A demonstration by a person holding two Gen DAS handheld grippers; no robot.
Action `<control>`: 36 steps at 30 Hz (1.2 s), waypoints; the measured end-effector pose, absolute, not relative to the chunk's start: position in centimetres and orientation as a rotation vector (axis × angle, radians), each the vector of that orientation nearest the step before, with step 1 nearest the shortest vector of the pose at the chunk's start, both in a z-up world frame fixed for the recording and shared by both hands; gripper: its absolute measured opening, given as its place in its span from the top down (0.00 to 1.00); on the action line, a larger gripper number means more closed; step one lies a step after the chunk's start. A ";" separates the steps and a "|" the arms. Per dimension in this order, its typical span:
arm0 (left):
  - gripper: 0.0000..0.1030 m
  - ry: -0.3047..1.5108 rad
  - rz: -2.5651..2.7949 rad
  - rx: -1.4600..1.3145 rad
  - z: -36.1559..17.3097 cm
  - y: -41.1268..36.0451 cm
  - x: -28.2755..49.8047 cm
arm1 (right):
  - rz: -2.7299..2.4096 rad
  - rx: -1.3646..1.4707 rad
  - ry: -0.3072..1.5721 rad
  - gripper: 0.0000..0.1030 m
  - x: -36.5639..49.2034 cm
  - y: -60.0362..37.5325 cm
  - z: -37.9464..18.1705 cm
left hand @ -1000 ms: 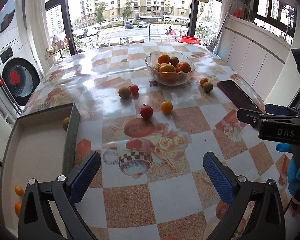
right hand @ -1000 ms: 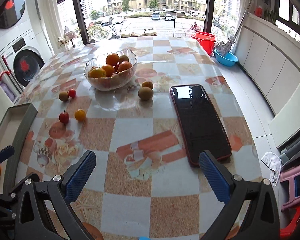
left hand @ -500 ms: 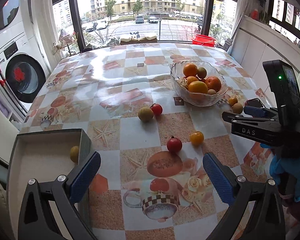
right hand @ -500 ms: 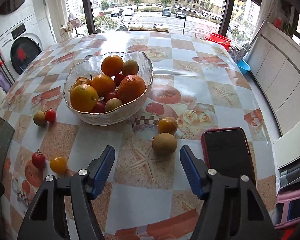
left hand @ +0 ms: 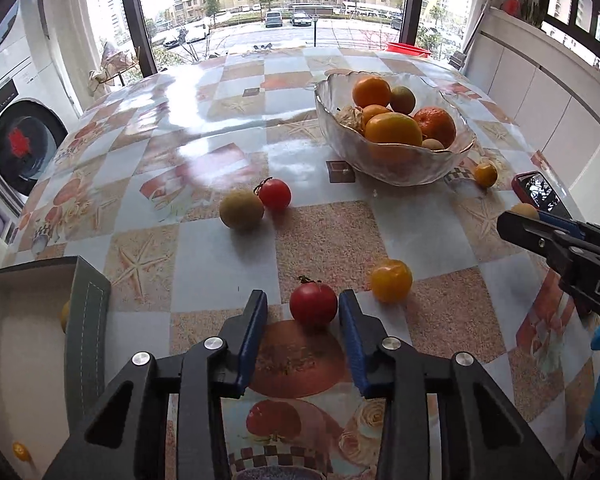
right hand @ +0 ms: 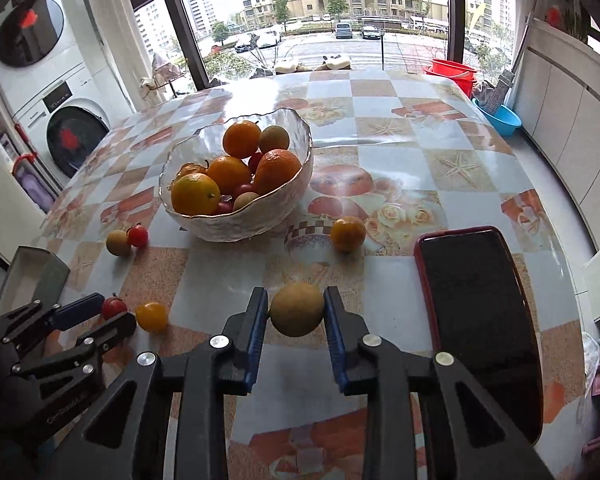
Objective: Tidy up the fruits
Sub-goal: 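Grasp a red tomato with the left tool while the right tool grasps a brown round fruit, then carry both fruits over the gray tray and open both tools to drop them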
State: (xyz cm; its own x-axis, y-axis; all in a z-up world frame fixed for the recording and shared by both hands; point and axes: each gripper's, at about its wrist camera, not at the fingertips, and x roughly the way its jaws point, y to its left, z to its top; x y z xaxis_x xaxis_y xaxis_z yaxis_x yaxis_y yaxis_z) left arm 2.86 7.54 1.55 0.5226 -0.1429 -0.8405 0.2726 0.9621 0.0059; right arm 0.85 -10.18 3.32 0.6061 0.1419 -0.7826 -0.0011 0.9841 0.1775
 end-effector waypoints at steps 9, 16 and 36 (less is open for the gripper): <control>0.77 0.981 -0.312 0.087 3.3 8.3 -1.1 | 0.171 0.258 0.936 0.70 -6.2 -9.7 4.4; 0.77 0.925 -0.362 0.026 8.7 13.4 -6.9 | 0.218 0.237 0.951 0.70 -10.0 -6.9 5.8; 0.77 0.765 -0.121 0.165 23.0 33.8 -12.1 | 0.594 0.127 0.780 0.70 -9.9 12.7 19.5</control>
